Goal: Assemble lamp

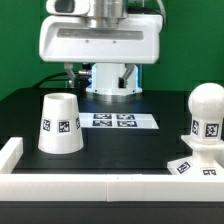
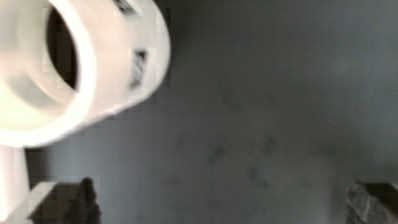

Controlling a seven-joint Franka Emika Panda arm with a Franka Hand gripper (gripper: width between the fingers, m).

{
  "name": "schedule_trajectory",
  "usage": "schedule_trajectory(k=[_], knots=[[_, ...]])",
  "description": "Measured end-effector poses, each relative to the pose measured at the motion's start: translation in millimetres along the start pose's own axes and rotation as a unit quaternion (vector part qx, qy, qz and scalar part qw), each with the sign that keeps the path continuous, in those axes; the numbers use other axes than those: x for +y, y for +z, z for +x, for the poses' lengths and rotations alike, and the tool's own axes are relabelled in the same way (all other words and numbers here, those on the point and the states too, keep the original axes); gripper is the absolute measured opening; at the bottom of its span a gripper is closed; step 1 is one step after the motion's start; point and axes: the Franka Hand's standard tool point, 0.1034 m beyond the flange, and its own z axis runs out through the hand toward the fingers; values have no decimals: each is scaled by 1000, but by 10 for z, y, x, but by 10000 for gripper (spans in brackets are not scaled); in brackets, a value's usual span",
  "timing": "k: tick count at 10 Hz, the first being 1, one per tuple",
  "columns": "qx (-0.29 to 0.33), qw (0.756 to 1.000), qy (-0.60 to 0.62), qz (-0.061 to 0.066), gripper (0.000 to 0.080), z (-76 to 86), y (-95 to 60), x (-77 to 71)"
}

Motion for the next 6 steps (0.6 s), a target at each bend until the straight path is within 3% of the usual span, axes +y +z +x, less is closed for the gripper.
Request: schedule_trajectory(k=[2,6], knots=[[3,1000,2,-2,699,-54,0,139],[-7,1000,-2,-6,699,-180,219,227]])
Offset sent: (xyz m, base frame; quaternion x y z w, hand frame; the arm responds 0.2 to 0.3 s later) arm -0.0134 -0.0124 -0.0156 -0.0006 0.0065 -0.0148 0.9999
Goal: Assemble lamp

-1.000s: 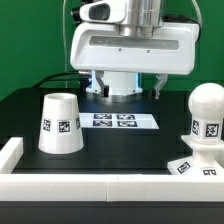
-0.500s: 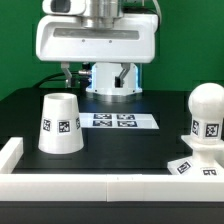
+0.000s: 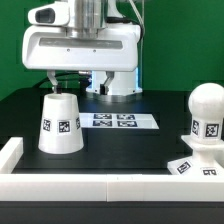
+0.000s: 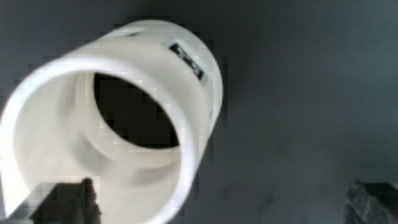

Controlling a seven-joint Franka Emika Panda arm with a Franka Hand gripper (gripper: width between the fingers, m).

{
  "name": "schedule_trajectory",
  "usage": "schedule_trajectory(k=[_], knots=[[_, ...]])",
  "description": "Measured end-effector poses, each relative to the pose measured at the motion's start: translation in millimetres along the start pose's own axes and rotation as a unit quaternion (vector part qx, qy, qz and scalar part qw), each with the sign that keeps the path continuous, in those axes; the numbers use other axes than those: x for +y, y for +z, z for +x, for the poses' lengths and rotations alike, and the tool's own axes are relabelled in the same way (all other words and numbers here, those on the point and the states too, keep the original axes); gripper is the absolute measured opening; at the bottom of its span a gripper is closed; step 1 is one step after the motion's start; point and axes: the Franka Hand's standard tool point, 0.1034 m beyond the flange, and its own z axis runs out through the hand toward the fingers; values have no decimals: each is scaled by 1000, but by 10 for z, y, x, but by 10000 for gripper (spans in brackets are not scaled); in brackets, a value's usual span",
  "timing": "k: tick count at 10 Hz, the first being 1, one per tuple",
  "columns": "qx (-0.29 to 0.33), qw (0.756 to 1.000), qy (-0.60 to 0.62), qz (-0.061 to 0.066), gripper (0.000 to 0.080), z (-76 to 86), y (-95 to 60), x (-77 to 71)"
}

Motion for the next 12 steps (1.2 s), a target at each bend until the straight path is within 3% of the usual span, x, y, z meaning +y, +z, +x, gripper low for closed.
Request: schedule_trajectory(k=[3,5,6,7,9,10,11,12], knots=[[-8,1000,-2,-9,699,-78,231,22],[-9,1000,-3,-11,699,-66,249,29],[-9,1000,-3,-11,574,-67,253,30],[-10,1000,-3,-11,574,-67,253,29],[-10,1000,-3,-11,255,-67,254,29],[-10,1000,-3,-11,255,-67,254,29],[-9,1000,-3,-11,70,-64,251,28],[-9,1000,-4,-11,44,-60,247,26]])
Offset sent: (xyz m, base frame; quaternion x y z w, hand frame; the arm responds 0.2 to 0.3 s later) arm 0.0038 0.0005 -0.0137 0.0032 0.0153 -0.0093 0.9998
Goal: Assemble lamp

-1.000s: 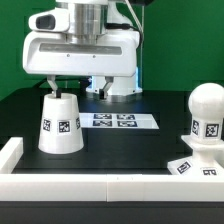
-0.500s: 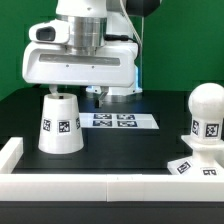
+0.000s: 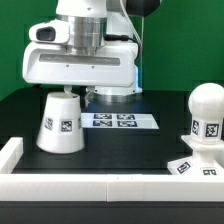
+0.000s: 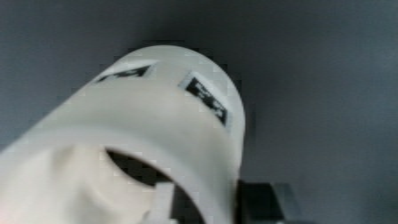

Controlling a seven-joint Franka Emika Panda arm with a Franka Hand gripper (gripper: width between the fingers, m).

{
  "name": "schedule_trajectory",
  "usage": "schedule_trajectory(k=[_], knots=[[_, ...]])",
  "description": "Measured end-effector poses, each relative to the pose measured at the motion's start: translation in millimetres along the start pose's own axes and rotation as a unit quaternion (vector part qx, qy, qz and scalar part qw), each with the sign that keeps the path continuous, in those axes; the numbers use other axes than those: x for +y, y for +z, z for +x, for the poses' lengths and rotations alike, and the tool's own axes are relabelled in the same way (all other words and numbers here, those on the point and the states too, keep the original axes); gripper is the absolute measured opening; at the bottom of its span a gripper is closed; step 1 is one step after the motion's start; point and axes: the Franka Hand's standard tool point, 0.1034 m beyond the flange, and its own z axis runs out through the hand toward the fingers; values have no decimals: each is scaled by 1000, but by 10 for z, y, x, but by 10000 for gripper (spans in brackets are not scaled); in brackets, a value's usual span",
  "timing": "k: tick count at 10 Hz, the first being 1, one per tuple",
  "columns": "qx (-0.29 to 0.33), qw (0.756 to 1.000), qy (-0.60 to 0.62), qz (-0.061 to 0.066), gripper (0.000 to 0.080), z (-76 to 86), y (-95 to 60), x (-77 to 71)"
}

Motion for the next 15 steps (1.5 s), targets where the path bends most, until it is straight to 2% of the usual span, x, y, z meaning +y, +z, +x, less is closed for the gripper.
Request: schedule_trajectory(k=[5,6,8,10,12,13,14,15], knots=[[-1,1000,3,2,44,12,-3,-27],[1,1000,11,12,44,81,-25,-153],[0,998,45,45,44,281,-144,-500],[-4,995,74,71,44,555,-392,-709],[-2,990,105,91,44,847,-703,-778],[-4,989,109,97,44,975,-856,-771],[-5,989,110,98,44,1035,-912,-740],[-5,989,110,97,45,1018,-874,-740]])
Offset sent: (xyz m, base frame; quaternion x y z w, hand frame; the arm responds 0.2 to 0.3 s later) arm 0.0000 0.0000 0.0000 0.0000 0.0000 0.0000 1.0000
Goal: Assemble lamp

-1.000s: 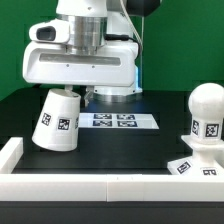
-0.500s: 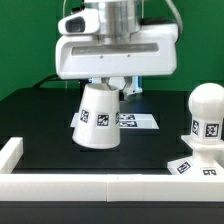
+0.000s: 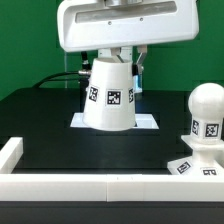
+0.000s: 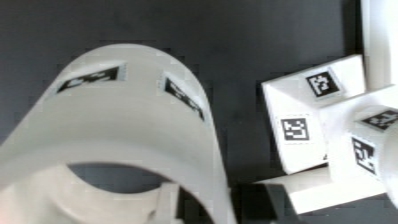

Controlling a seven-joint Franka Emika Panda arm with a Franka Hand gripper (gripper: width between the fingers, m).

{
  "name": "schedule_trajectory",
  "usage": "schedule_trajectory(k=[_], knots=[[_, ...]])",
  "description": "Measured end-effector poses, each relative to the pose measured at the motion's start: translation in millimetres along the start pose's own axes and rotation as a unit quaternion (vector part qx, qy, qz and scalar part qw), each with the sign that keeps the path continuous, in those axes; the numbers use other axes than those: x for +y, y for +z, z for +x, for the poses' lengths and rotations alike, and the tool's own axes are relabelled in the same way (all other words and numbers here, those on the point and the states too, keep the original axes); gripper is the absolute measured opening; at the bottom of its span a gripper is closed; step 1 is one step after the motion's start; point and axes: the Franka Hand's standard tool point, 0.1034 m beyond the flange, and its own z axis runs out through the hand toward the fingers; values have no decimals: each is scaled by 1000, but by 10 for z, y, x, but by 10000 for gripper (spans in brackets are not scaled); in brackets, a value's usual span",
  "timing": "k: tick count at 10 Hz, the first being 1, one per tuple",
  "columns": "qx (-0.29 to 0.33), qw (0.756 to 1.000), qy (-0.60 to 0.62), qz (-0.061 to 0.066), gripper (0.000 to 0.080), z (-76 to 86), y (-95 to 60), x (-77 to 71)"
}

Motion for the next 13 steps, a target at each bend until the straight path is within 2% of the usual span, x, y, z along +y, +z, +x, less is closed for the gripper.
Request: schedule_trajectory(k=[2,3,5,6,9,11,13], knots=[[-1,1000,0,0,45,-4,5,2],[-4,1000,12,2,45,-24,-21,-45],[-16,999,44,18,45,-29,-287,-286],[-19,998,57,23,45,47,-467,-431],[-18,995,93,32,45,250,-856,-815],[-8,990,136,34,45,442,-909,-1047],[-8,987,155,33,45,626,-834,-1214]])
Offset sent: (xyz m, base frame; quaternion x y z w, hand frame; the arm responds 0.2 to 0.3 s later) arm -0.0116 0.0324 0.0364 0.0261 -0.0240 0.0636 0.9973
